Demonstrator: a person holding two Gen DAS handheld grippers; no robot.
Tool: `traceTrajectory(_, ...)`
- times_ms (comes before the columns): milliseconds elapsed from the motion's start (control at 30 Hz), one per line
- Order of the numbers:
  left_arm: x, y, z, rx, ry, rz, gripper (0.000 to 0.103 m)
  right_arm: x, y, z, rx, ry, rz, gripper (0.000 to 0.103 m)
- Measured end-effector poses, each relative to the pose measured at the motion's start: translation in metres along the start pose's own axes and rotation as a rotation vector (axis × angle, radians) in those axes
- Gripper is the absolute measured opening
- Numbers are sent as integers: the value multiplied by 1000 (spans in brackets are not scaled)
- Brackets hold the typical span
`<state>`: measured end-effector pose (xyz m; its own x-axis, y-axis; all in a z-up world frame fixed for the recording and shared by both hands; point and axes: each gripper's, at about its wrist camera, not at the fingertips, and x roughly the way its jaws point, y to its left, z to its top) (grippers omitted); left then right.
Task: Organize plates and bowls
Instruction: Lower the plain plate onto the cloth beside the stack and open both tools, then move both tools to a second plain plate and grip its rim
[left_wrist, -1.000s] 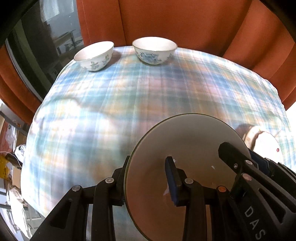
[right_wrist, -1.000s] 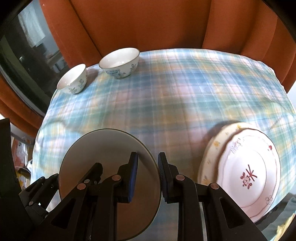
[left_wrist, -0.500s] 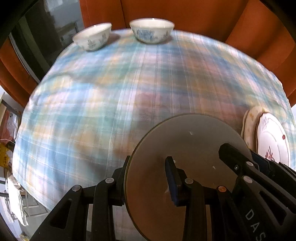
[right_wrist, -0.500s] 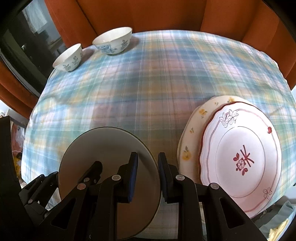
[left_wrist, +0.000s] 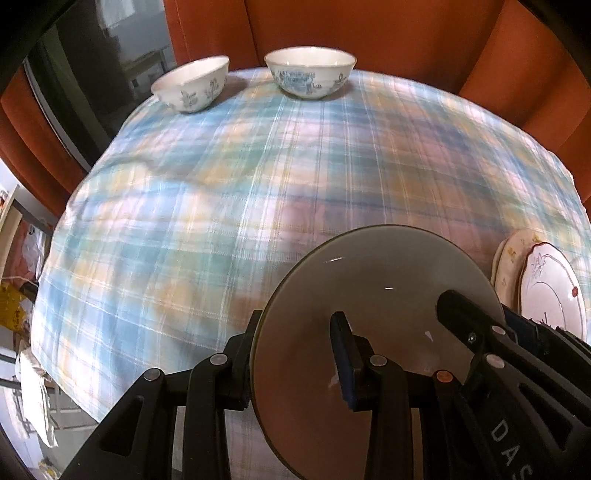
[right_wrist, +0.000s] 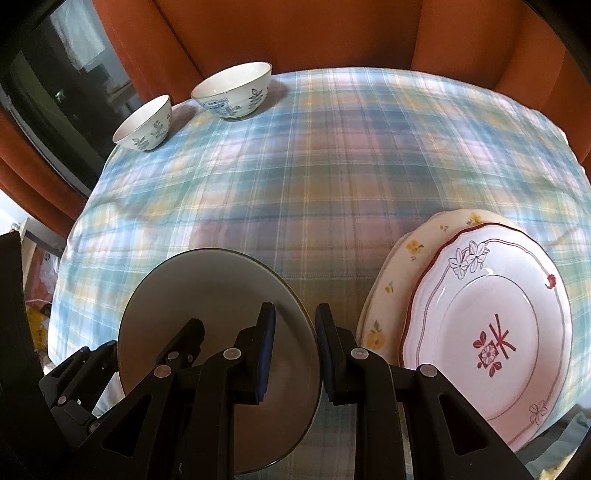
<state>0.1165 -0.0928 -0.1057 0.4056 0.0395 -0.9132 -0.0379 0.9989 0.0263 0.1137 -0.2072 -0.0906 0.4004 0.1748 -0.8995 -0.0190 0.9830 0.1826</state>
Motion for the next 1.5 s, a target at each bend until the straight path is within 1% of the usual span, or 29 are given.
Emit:
traceTrajectory(33,0,1,0,-4,2,-1,41,3,-1,1,3,13,11,29)
traceTrajectory(67,1,1,0,-7,5,-2,41,3,-2,1,3,17,20,29)
traceTrajectory(100,1,1,-1,-8,7,-2,45,2,-1,1,-3,11,27,29)
traceTrajectory(133,1,1,-2,-14,15,-1,55,3,-1,1,-8,13,31,29)
traceTrajectory(167,2,1,-2,-18,21,4,61,2,-1,0,-14,14,34,30)
traceTrajectory(200,2,2,-3,-21,24,9,69,2,0,0,-23,13,42,30)
traceTrajectory(233,0,2,-5,-21,20,7,73,2,1,0,-32,12,44,33)
traceTrajectory(267,-2,4,-6,-29,14,11,74,1,2,-1,-46,10,38,45)
traceTrajectory(300,-5,5,-6,-34,7,19,76,1,3,-2,-55,10,40,52)
traceTrajectory(333,-7,5,-6,-34,1,21,77,0,2,-2,-53,7,41,66)
traceTrajectory(367,-9,5,-6,-33,-7,24,78,-1,1,-3,-51,-1,41,72)
traceTrajectory(433,-14,5,-7,-31,-19,27,80,-5,1,-3,-57,-16,48,74)
traceTrajectory(600,-26,9,-5,-30,-47,20,80,-13,7,-2,-76,-50,62,75)
traceTrajectory(800,-40,20,2,-17,-89,-22,81,-31,17,2,-81,-115,29,81)
traceTrajectory(900,-45,31,7,6,-110,-41,80,-37,24,3,-56,-123,20,82)
traceTrajectory(1133,-52,73,21,44,-127,-81,80,-49,64,6,-30,-185,-40,82)
traceTrajectory(1500,-52,150,49,112,-158,-111,80,-40,146,19,33,-204,-81,82)
